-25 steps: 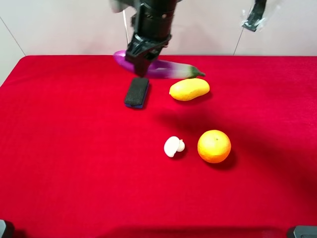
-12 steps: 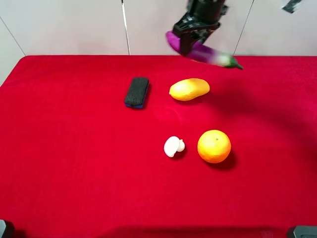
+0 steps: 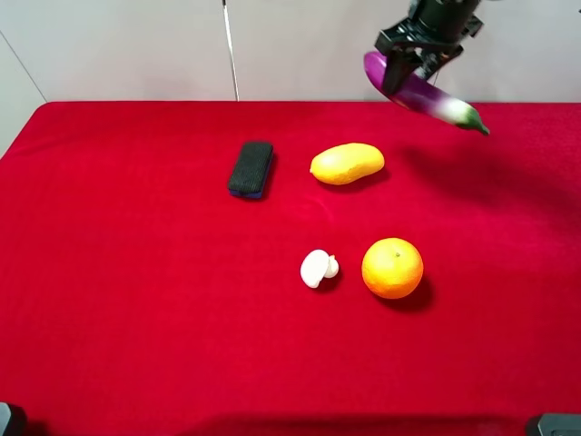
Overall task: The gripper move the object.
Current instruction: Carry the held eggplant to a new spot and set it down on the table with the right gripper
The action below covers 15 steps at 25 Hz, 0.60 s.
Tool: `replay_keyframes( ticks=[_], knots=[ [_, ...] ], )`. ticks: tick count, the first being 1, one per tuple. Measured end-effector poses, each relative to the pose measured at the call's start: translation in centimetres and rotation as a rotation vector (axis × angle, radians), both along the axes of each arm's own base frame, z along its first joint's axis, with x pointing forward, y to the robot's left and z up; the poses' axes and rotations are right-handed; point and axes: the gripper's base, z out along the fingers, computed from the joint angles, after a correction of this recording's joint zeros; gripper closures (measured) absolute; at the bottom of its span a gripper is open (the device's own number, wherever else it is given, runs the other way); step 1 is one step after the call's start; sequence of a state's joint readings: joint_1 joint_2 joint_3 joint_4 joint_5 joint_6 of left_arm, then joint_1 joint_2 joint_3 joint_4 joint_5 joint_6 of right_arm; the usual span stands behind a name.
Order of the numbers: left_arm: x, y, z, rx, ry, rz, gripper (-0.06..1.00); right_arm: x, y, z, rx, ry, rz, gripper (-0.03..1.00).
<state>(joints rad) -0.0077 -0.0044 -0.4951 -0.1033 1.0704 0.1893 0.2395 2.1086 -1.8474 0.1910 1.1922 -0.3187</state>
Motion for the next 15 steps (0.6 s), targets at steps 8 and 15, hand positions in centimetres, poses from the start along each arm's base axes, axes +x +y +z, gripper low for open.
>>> replay_keyframes(
  ticks=[8,15],
  knots=[
    [0.0,0.0,0.0,0.0,0.0,0.0,-0.03,0.4,-3.3,-2.7,0.01,0.014,-0.098,0.58],
    [0.0,0.0,0.0,0.0,0.0,0.0,-0.03,0.1,-5.4,-5.0,0.021,0.03,-0.17,0.58]
  ],
)
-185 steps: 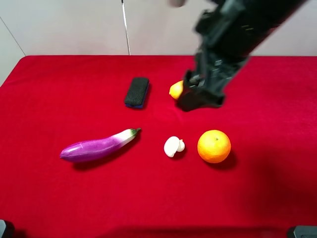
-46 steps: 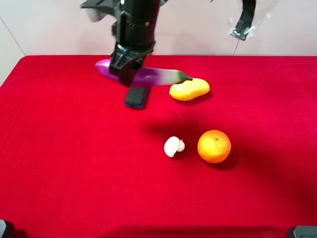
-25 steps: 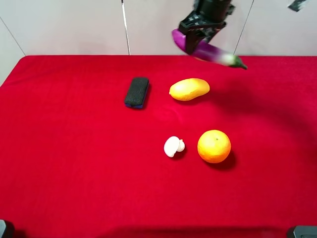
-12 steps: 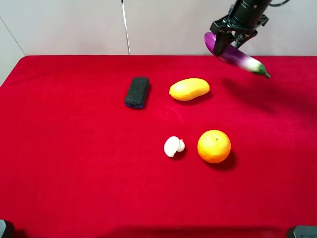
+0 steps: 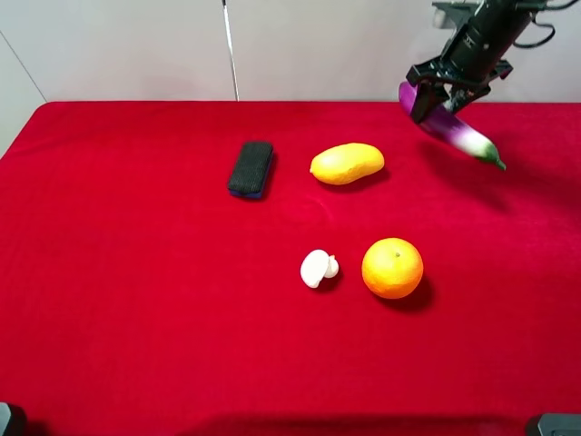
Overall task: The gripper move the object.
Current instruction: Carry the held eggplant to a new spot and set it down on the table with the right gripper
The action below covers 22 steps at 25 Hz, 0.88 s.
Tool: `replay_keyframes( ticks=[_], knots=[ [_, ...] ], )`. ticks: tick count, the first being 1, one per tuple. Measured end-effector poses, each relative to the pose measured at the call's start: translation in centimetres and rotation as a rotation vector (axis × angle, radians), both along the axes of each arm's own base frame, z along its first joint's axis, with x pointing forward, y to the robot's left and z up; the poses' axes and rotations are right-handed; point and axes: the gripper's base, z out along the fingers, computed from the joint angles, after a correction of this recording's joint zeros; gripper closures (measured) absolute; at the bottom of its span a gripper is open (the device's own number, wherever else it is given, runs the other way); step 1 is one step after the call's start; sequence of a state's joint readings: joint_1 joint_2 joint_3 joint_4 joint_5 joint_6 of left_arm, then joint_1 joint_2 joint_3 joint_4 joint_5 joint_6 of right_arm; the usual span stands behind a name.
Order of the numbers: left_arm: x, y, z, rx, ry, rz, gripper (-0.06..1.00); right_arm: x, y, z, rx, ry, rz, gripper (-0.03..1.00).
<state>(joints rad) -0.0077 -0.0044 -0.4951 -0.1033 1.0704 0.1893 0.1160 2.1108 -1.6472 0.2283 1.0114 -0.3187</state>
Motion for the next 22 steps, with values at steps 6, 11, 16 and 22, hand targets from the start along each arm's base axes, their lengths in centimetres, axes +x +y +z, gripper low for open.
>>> replay_keyframes(
  ticks=[6,11,16,22],
  knots=[
    [0.0,0.0,0.0,0.0,0.0,0.0,-0.03,-0.7,-0.6,-2.5,-0.002,0.006,-0.032,0.58],
    [0.0,0.0,0.0,0.0,0.0,0.0,-0.03,-1.3,-0.8,-4.0,-0.007,-0.002,-0.048,0.58],
    [0.0,0.0,0.0,0.0,0.0,0.0,-0.03,-1.3,-0.8,-4.9,-0.009,-0.01,-0.058,0.58],
    [0.0,0.0,0.0,0.0,0.0,0.0,-0.03,-1.1,-0.7,-6.6,-0.006,0.012,-0.067,0.58]
  ],
)
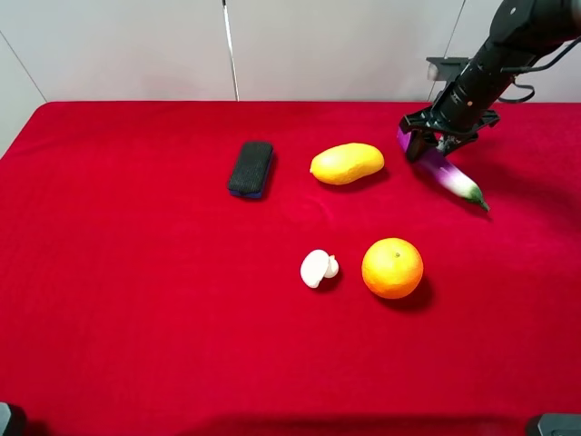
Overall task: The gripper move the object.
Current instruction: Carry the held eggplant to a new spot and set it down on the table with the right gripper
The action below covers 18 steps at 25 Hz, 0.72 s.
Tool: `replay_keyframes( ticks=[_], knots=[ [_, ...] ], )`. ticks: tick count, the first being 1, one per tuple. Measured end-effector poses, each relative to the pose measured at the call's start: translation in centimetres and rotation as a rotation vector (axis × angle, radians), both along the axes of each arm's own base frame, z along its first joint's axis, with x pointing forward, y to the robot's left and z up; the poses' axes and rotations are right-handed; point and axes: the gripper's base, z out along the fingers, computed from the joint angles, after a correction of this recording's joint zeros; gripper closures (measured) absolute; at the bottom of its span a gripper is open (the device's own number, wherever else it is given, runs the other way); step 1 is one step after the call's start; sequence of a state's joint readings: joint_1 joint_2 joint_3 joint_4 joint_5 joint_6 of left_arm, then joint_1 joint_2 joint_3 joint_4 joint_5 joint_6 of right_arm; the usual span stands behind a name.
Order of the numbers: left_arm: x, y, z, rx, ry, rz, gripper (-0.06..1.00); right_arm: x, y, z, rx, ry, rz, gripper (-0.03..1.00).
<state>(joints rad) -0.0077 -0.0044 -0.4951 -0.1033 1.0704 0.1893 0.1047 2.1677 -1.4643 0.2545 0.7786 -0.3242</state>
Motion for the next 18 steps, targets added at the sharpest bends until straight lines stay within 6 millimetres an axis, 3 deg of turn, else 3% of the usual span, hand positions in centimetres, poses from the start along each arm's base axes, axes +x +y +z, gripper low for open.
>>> replay_keyframes(
  ticks=[16,18],
  knots=[
    [0.0,0.0,0.0,0.0,0.0,0.0,-0.03,0.11,0.09,-0.75,0.011,0.007,-0.012,0.58],
    [0.0,0.0,0.0,0.0,0.0,0.0,-0.03,0.12,0.1,-0.74,0.012,0.007,-0.013,0.54]
  ],
)
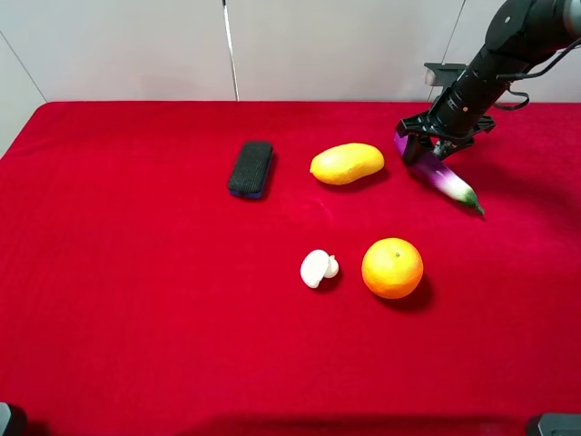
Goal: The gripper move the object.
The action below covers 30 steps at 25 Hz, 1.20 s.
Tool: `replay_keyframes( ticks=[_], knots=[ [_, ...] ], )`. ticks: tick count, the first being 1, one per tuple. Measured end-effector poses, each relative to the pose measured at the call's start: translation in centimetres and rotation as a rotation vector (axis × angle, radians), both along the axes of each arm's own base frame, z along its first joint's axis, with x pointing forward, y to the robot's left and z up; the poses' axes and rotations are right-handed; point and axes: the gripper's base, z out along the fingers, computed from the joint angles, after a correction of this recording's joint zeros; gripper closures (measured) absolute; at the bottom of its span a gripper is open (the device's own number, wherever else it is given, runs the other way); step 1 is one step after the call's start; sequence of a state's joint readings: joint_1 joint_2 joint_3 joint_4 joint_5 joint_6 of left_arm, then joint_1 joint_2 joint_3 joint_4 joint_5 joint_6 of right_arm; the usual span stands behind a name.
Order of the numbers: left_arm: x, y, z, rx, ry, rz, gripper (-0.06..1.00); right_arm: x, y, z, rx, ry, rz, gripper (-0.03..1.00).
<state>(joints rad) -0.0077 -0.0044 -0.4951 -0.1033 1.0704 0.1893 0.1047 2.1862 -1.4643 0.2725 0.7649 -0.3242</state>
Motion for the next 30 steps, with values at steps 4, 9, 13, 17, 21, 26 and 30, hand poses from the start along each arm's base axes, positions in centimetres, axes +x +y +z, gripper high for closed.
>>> replay_keyframes(
  ticks=[4,9,13,17,21,26,30],
  knots=[
    [0.0,0.0,0.0,0.0,0.0,0.0,-0.03,0.0,0.0,-0.2,0.001,0.006,-0.002,0.39],
    [0.0,0.0,0.0,0.0,0.0,0.0,-0.03,0.0,0.0,0.0,0.001,0.001,-0.002,0.35],
    [0.0,0.0,0.0,0.0,0.0,0.0,-0.03,0.0,0.0,1.0,0.0,-0.018,0.002,0.35],
    [0.0,0.0,0.0,0.0,0.0,0.0,-0.03,-0.2,0.0,2.7,-0.001,-0.04,0.01,0.35],
    [0.0,0.0,0.0,0.0,0.0,0.0,-0.03,-0.7,-0.1,5.2,-0.005,-0.068,0.022,0.35],
    [0.0,0.0,0.0,0.001,0.0,0.001,-0.03,-1.9,-0.2,8.7,-0.001,-0.079,0.042,0.35],
    [0.0,0.0,0.0,0.001,0.0,0.001,-0.03,-3.2,-0.2,11.0,0.006,-0.061,0.06,0.35]
  ],
)
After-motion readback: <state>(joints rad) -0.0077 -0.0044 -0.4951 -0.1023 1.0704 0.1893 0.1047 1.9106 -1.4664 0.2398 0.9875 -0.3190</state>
